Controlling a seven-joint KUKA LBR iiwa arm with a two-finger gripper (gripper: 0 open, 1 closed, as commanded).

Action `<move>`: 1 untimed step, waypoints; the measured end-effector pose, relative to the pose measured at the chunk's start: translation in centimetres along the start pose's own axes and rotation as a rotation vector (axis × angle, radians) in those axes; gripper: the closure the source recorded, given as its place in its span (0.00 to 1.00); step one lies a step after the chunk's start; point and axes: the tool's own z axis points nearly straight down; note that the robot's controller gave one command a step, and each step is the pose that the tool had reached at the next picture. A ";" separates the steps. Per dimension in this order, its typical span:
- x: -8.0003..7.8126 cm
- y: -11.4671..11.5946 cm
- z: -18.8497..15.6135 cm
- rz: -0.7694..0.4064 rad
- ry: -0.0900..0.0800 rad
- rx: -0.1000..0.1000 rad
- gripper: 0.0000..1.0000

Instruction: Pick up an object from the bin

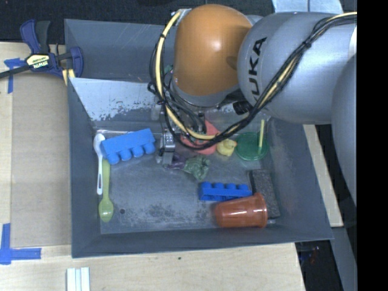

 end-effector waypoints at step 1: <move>-0.2 -0.1 -0.4 0.003 -0.008 -0.001 0.00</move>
Offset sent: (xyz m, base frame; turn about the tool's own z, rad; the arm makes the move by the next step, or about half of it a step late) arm 0.0347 0.0446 -0.1480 0.0464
